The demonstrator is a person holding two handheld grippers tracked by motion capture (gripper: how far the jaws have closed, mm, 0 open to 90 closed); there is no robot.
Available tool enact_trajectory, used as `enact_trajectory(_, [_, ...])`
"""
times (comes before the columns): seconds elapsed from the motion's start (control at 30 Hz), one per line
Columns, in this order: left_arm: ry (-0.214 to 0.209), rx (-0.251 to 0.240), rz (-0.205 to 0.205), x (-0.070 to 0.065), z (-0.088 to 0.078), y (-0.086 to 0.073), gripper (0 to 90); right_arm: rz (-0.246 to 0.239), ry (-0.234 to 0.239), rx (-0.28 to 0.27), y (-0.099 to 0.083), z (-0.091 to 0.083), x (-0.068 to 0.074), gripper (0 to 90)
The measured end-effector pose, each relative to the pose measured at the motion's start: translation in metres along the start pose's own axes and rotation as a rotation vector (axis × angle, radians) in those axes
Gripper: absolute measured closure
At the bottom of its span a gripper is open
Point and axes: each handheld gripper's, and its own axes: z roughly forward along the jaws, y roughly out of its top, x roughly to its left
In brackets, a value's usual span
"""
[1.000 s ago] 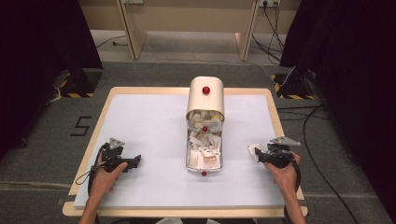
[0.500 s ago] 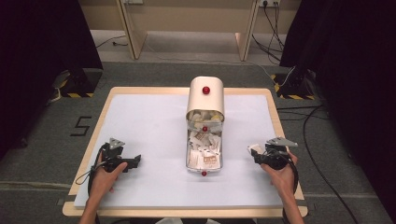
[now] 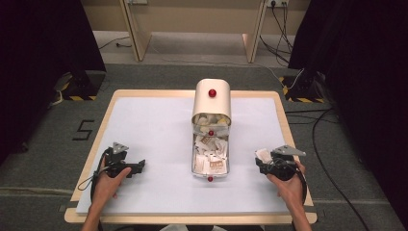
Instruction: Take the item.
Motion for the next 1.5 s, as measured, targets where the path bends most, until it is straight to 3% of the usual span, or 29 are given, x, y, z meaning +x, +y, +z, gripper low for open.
enact_trajectory(0.47, [0.000,0.000,0.000,0.000,0.000,0.000,0.0,-0.038,0.033,0.016,-0.016,-0.005,0.022,31.4])
enact_trajectory(1.5, [0.000,0.000,0.001,0.000,0.000,0.000,0.0,-0.102,0.070,0.043,-0.038,-0.023,0.041,31.1])
